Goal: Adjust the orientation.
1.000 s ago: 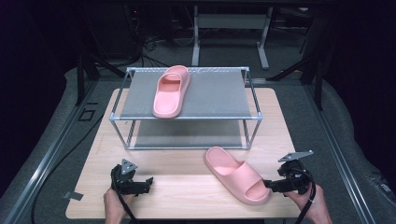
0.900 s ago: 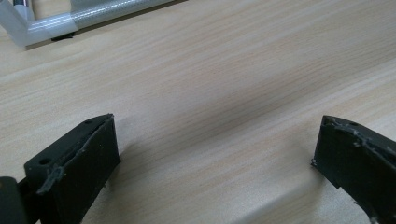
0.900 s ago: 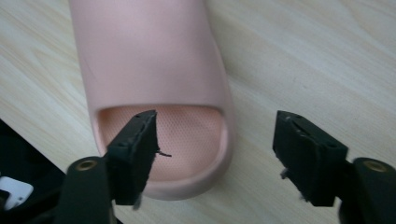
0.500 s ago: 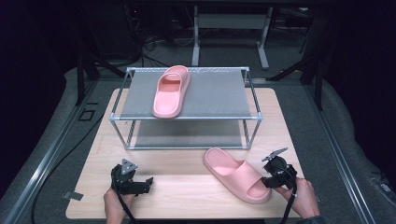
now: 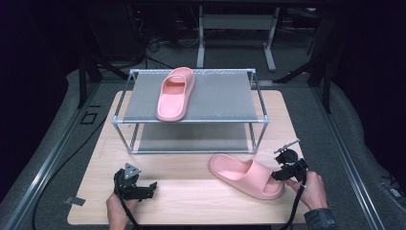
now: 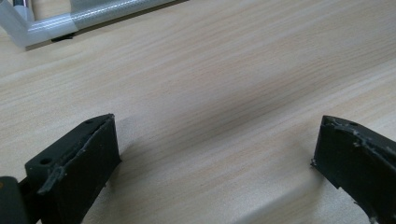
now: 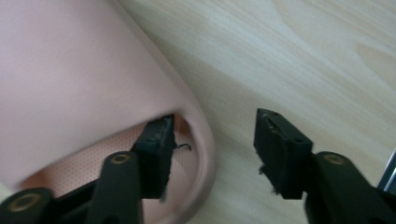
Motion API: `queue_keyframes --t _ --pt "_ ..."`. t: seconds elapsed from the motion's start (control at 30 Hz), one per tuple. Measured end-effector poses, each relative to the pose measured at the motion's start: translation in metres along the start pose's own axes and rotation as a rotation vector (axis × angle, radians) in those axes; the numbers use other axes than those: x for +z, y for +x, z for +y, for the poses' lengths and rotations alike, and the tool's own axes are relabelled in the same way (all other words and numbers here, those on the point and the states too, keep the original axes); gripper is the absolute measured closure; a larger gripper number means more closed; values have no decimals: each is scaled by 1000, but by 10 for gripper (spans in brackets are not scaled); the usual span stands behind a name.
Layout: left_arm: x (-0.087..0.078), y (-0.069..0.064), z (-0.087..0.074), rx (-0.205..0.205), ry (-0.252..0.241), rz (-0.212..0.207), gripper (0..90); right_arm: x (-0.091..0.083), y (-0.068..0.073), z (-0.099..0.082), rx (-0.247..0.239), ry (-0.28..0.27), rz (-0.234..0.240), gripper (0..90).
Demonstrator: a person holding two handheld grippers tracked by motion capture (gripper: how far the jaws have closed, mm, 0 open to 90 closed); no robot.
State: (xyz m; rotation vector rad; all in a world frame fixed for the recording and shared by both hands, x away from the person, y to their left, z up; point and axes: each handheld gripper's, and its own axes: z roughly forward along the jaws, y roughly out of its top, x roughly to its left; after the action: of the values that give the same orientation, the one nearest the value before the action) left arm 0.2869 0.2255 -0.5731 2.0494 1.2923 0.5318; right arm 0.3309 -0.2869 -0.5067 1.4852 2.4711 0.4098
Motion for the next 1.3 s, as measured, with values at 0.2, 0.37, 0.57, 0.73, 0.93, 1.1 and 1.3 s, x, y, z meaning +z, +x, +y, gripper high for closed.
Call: queue_keyframes --t 0.2,0.37,0.57,0.73,0.93,1.1,1.3 --pt "0 0 0 0 0 0 0 -23 2 -10 106 0 57 327" --pt "0 0 0 3 2 0 0 -35 23 -6 150 -4 142 67" --pt "0 0 0 0 0 0 0 -35 42 18 151 -27 158 0" --pt "0 0 0 0 0 0 0 -26 51 45 158 -32 137 5" --pt "0 0 0 0 0 0 0 -14 56 57 142 -28 119 45" --pt "0 0 0 3 3 0 0 -10 56 49 104 -31 107 46" --pt "0 0 0 3 2 0 0 -16 55 41 -37 -21 110 52"
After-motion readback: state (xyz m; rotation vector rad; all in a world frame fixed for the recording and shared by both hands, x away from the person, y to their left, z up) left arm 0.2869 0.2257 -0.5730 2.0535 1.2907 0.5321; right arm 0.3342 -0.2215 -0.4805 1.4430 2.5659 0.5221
